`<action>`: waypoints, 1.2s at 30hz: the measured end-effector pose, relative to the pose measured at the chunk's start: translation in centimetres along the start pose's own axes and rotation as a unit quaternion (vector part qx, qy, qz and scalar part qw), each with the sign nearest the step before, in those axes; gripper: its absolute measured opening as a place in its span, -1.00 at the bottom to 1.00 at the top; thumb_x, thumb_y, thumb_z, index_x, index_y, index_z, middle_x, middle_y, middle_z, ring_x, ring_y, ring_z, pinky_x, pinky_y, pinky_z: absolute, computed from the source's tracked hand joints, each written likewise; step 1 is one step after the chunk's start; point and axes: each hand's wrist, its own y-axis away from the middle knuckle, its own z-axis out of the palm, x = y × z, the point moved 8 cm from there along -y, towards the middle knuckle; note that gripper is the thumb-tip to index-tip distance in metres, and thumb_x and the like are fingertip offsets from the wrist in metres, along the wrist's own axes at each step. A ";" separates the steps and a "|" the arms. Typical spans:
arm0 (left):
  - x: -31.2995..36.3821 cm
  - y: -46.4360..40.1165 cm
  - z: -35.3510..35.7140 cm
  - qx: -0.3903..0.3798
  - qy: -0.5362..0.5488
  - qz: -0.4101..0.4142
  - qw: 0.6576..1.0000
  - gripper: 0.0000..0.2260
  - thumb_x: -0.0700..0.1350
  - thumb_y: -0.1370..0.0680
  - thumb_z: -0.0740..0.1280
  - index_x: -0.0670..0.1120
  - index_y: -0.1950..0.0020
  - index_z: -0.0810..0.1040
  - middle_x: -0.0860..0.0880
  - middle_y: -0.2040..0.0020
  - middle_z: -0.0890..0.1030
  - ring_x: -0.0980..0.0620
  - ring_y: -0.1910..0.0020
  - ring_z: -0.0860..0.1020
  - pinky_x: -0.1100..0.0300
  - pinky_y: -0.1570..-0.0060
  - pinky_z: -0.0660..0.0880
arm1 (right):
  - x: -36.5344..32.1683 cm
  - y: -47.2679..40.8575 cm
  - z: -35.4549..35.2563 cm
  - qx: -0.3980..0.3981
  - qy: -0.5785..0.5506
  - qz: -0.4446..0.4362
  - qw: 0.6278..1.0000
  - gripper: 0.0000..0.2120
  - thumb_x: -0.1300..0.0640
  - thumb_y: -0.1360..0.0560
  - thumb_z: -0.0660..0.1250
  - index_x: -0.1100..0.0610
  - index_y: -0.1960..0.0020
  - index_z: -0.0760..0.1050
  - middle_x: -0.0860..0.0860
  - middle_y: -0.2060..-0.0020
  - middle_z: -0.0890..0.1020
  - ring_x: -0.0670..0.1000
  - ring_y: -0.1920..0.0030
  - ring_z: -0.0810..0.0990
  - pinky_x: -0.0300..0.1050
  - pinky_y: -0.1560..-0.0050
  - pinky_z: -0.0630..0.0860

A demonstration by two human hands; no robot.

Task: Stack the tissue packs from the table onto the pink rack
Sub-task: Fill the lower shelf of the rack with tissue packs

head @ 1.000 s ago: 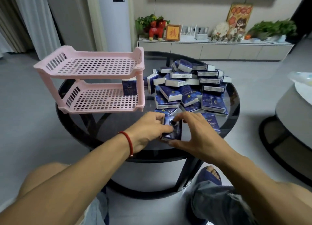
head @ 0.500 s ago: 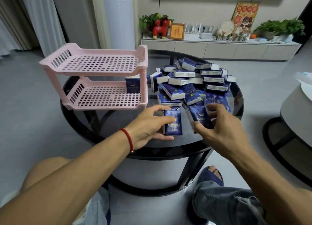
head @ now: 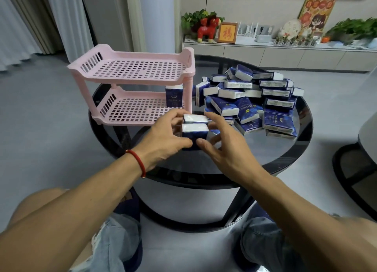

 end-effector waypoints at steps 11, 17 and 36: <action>-2.6 0.1 -3.2 0.020 -0.118 0.029 0.992 -0.47 -0.18 -0.35 0.62 0.03 -0.28 0.59 0.09 -0.16 0.68 0.13 -0.17 0.64 -0.01 -0.30 0.56 | -0.4 -1.8 2.8 -0.044 -0.026 0.004 0.999 -0.45 -0.08 -0.54 0.44 -0.02 -0.46 0.35 -0.12 -0.23 0.59 -0.16 0.05 0.63 -0.20 0.01 0.61; -0.8 -1.8 -8.2 0.153 -0.128 0.051 0.979 -0.50 -0.26 -0.36 0.61 -0.04 -0.24 0.56 0.03 -0.13 0.66 0.09 -0.12 0.63 0.18 -0.21 0.56 | -0.2 -3.7 0.9 0.049 -0.081 0.058 0.994 -0.61 -0.08 -0.60 0.34 0.02 -0.38 0.44 -0.11 -0.12 0.64 -0.16 0.07 0.67 -0.02 0.04 0.68; -4.2 -11.3 -7.5 0.101 -0.145 -0.036 0.984 -0.47 -0.30 -0.38 0.57 -0.09 -0.27 0.47 -0.02 -0.14 0.64 0.01 -0.13 0.62 0.16 -0.17 0.59 | 0.8 -8.1 4.2 0.080 -0.055 0.111 0.989 -0.76 0.03 -0.57 0.36 0.03 -0.22 0.53 -0.04 -0.05 0.70 0.07 0.06 0.70 0.20 0.00 0.64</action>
